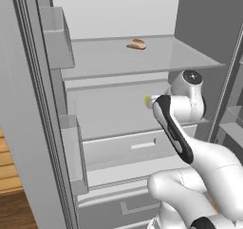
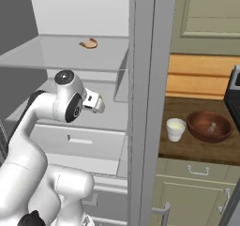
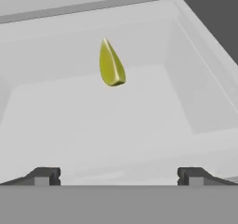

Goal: Grab a lemon wedge from the fridge and one ice cube from the ice bowl, and put them in the glass of lemonade.

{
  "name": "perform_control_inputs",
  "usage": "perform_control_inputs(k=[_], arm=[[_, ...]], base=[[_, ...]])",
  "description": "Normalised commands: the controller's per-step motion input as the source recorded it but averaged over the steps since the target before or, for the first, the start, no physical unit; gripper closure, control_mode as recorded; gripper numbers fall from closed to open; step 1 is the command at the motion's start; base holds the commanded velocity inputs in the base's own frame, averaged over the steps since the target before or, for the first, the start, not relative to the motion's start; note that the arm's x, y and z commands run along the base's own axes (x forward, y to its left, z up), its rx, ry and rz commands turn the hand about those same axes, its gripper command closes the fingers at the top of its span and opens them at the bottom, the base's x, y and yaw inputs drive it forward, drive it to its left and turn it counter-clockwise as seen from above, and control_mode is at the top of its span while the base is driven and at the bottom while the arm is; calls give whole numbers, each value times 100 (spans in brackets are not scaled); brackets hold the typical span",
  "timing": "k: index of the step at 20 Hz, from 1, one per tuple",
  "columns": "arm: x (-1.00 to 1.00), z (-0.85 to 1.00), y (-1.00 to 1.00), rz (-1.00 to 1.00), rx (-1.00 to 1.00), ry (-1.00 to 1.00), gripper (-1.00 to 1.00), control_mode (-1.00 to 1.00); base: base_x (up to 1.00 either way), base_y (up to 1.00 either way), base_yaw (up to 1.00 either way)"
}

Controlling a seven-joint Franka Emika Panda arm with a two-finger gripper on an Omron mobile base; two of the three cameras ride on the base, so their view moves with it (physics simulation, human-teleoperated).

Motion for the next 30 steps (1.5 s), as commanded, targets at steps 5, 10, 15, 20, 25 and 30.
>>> perform_control_inputs(k=[5,10,15,20,25,30], arm=[[35,-27,-15,0,0,0,-100,-100],[36,-16,-9,0,0,0,-100,-100],[30,0,-1,3,0,0,-100,-100],[32,0,0,6,0,0,-100,-100],[21,-10,0,5,0,0,-100,-100],[18,-11,0,6,0,0,-100,-100]], base=[[0,0,0],[0,0,0],[0,0,0],[0,0,0],[0,0,0],[0,0,0]])
